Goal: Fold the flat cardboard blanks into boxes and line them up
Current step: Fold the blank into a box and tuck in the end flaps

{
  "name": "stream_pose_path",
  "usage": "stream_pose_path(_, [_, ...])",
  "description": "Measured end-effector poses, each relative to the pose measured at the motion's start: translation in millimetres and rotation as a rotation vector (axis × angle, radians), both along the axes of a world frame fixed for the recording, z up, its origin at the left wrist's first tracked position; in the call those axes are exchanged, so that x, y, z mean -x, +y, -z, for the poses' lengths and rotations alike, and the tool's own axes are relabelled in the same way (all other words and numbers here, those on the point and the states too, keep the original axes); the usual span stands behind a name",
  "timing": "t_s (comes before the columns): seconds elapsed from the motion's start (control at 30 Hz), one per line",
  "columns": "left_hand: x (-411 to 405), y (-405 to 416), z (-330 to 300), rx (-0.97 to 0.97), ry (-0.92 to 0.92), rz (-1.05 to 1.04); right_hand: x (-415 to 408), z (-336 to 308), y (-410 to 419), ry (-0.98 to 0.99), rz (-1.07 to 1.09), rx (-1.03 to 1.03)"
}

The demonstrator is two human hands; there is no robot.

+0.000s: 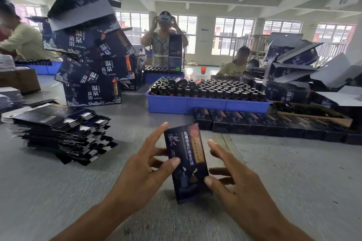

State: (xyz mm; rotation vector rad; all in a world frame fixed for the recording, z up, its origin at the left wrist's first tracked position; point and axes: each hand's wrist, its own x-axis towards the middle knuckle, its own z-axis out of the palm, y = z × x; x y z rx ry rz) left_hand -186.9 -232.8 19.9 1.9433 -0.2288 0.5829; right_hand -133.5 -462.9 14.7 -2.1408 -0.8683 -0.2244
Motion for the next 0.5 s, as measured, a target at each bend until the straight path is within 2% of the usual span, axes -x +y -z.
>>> stream_pose_path(0.2, [-6.8, 4.5, 3.4, 0.085, 0.062, -0.009, 0.7, 6.8, 4.3, -0.089, -0.111, 0.234])
stream_pose_path(0.33, [-10.3, 6.4, 6.2, 0.128, 0.088, -0.044, -3.8, 10.9, 9.8, -0.178, -0.085, 0.345])
stream_pose_path(0.4, [-12.8, 7.4, 8.1, 0.079, 0.119, -0.101, -9.0, 15.0, 12.0, -0.206, -0.056, 0.348])
stream_pose_path(0.5, [-17.9, 19.0, 8.9, -0.175, 0.197, -0.278, -18.9, 20.8, 18.4, -0.205, -0.009, 0.379])
